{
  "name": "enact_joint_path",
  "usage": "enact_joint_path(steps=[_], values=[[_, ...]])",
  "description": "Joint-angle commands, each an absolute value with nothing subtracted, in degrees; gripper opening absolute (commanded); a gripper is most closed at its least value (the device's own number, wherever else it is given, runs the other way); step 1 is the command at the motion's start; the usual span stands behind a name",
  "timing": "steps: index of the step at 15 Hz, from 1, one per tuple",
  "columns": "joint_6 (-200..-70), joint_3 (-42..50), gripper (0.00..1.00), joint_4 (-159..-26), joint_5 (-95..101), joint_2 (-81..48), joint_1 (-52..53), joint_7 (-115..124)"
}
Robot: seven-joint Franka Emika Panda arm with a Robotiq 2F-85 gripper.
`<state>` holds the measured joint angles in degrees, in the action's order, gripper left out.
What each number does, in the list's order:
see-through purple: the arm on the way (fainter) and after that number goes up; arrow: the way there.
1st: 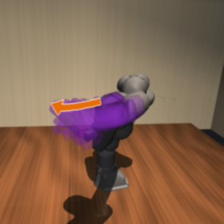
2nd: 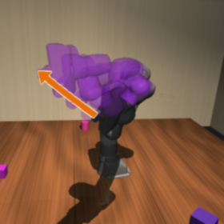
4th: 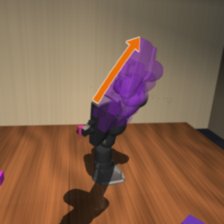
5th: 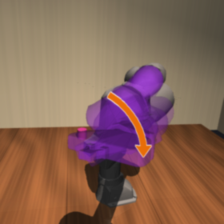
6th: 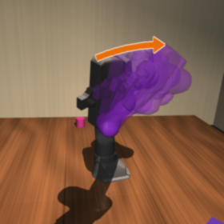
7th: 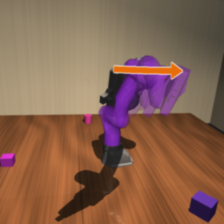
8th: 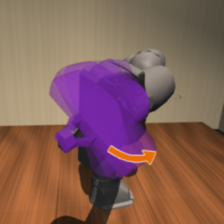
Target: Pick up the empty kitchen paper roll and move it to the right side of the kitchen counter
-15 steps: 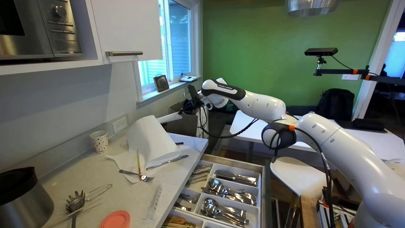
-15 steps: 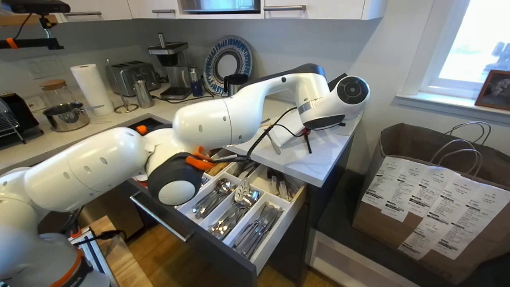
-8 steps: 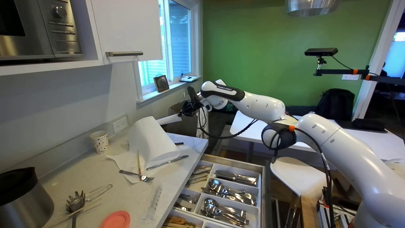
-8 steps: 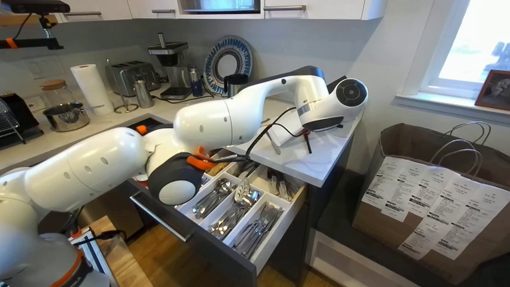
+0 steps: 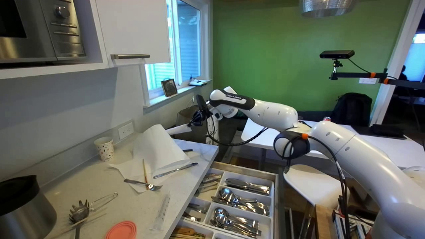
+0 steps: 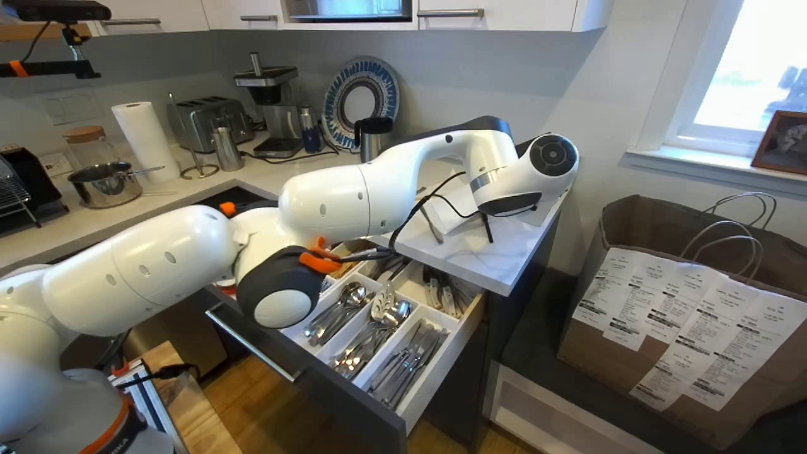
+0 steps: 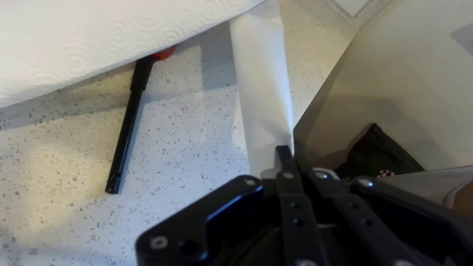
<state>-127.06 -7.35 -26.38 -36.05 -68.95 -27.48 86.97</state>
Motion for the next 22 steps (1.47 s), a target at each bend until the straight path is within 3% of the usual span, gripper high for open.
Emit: enact_joint_path(steps=[1,16,17,22], values=[[-125.6,-7.2,0.0,-24.9,-33.5,-70.4,-27.2,91.2],[-120.0,-6.9,0.0,-24.8,-27.7,-71.4,-26.6,98.5],[-119.4,-6.8,0.21,-24.8,-27.2,-71.5,-26.6,98.9],[-117.2,-7.9,0.57,-25.4,-27.0,-70.2,-27.4,96.6]])
